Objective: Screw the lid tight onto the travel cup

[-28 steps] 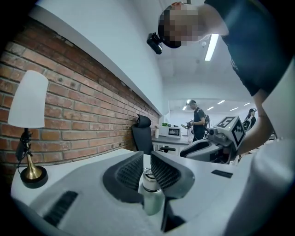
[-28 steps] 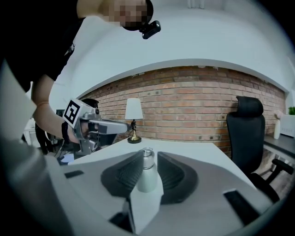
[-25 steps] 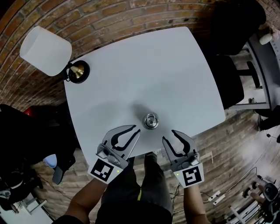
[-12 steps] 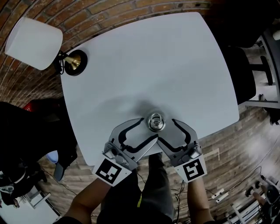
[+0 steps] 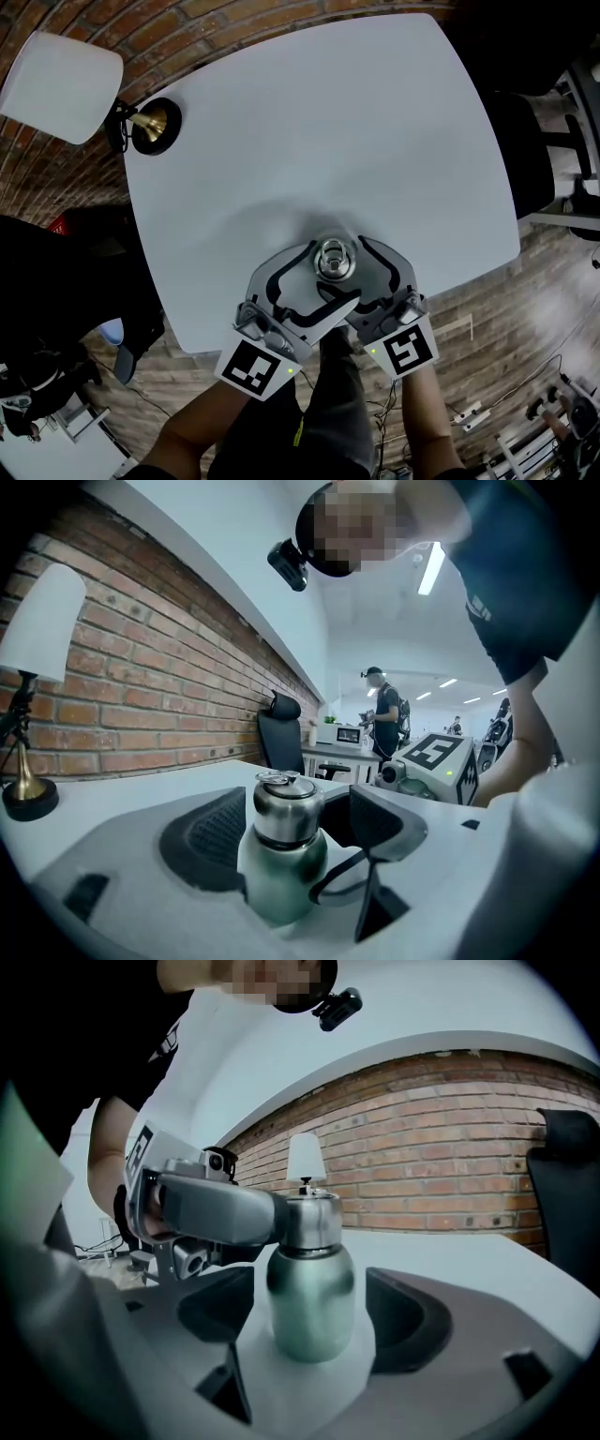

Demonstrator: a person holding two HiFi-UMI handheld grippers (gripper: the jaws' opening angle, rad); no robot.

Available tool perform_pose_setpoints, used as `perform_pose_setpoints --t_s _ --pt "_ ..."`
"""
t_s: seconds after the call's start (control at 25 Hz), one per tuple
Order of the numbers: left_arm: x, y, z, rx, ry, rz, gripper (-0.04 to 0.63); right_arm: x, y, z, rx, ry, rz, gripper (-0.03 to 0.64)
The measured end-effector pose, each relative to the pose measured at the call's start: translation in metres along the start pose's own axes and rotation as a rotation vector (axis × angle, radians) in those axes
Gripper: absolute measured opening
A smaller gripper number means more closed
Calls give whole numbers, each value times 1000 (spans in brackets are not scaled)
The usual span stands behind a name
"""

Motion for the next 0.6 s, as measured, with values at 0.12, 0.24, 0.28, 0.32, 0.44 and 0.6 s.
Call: perform_pose_setpoints --t_s 0.12,0.24,0.28,0.32,0.44,0.6 --pt "0 -1 2 -30 -6 7 330 2 1 5 0 5 -14 339" --pt "-1 -1 6 -53 -11 36 330 2 -1 7 20 10 -9 339" --pt "0 0 8 -57 -8 44 330 2 0 7 28 10 -4 338" --pt "1 0 8 -60 -4 50 328 2 0 8 38 10 1 339" --pt "2 0 9 -80 3 62 322 1 1 10 58 -2 2 337" --pt "3 1 11 -113 3 70 274 3 3 11 67 -24 20 337"
Point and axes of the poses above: the fingertips, and each gripper's own axes: z forward along the fingers, y to its left, x out of its underside, the point moved 8 cm from there along -z, backward along the fingers, and after that the axes turned 5 degrees about x, right-handed, at the moved point
